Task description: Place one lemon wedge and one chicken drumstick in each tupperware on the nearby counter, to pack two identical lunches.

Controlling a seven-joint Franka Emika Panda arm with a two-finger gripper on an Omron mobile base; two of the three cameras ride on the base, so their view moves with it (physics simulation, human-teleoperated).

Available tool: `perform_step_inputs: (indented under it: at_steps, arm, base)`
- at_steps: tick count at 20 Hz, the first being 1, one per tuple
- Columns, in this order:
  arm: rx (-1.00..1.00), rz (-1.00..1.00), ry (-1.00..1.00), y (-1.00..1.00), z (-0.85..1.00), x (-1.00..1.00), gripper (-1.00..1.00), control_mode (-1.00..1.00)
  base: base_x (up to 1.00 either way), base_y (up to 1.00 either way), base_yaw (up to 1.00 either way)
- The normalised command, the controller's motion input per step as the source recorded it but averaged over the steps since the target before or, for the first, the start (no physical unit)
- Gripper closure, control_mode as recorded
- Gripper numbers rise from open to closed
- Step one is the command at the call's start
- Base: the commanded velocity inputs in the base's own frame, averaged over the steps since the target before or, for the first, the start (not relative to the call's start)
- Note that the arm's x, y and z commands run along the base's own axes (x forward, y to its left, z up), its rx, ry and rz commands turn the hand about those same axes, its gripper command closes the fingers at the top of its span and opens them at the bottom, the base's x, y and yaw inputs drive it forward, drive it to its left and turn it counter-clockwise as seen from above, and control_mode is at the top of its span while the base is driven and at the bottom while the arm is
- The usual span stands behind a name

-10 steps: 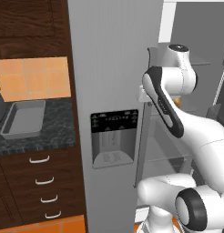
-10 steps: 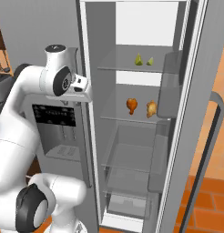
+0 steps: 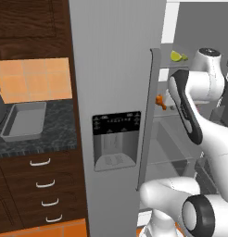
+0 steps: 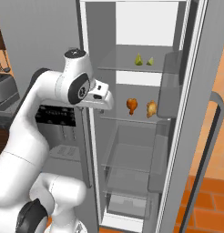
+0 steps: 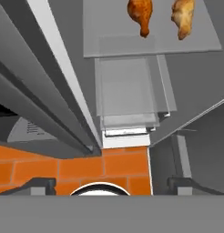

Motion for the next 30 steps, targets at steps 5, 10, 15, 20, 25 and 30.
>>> perform_step_inputs:
  at_steps: [5,10,15,20,25,30]
  arm:
    - [-0.03,-0.26,0.00,-0.82,-0.07,0.20,-1.00,-1.00]
    - [0.00,-0.02,-0.02,-0.16,-0.10,0.85,-1.00,-1.00]
    - [0.00,0.00,-0.14,-0.29,-0.55,0.55,-1.00,-1.00]
    - [-0.07,0.00,-0.10,-0.32,-0.20,0.67,-1.00,-1.00]
    - [-0.08,0.00,-0.02,-0.48,-0.14,0.47,-1.00,-1.00]
    - [0.00,0.00,0.00,-0.41,-0.12,0.47,-1.00,-1.00]
  base:
    - [0.00,0.00,0.00]
    - [0.00,0.00,0.00]
    - [0.00,0.00,0.00]
    - [0.00,0.00,0.00]
    - [0.00,0.00,0.00]
    - [0.00,0.00,0.00]
